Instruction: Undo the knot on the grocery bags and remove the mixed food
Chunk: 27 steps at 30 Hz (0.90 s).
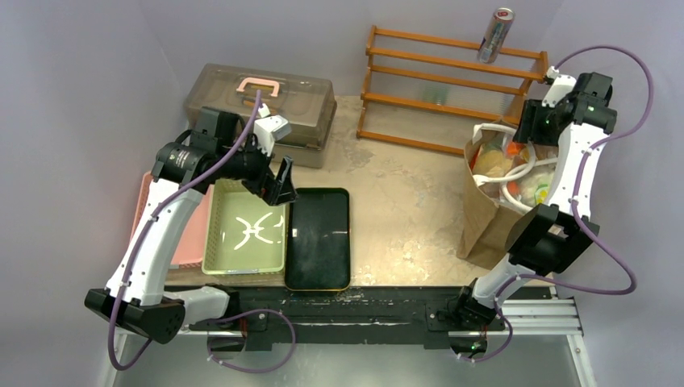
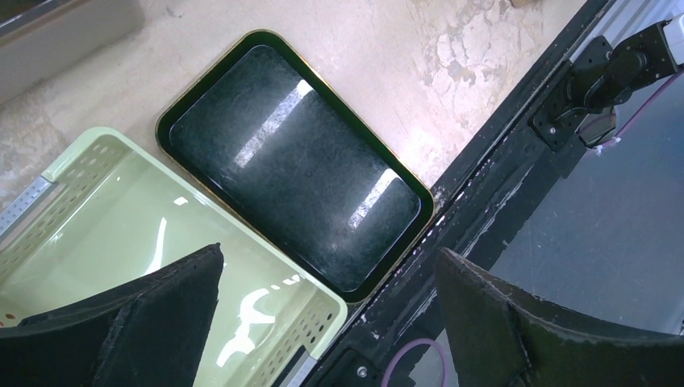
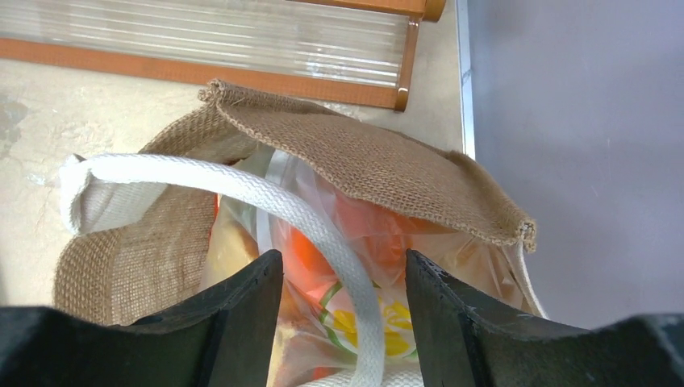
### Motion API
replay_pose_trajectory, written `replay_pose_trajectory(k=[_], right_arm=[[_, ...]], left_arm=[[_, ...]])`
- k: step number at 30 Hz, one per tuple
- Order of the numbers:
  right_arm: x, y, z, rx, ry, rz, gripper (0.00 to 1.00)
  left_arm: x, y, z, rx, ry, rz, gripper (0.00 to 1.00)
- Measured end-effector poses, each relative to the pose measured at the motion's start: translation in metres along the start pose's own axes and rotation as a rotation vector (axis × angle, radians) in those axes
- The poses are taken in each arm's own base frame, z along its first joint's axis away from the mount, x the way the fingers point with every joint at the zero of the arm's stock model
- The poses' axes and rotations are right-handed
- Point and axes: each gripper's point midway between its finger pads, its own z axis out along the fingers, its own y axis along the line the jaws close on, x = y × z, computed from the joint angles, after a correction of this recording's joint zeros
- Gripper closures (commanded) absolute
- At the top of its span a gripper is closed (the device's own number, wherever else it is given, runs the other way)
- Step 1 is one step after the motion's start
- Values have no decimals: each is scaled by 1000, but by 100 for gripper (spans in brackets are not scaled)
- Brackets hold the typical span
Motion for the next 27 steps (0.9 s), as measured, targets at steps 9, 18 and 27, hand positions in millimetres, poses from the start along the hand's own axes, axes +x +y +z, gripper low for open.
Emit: replay_pose_trajectory(k=[9,18,27], right_arm=[[6,-2,4,14,23,2,54],[21,26,-6,-123,76,36,55],[41,43,-18,-212,108,84,82]], left_arm=[[-3,1,1,2,11,-3,0],[-3,1,1,2,10,-4,0],[-3,2,5,8,22,-24,0]])
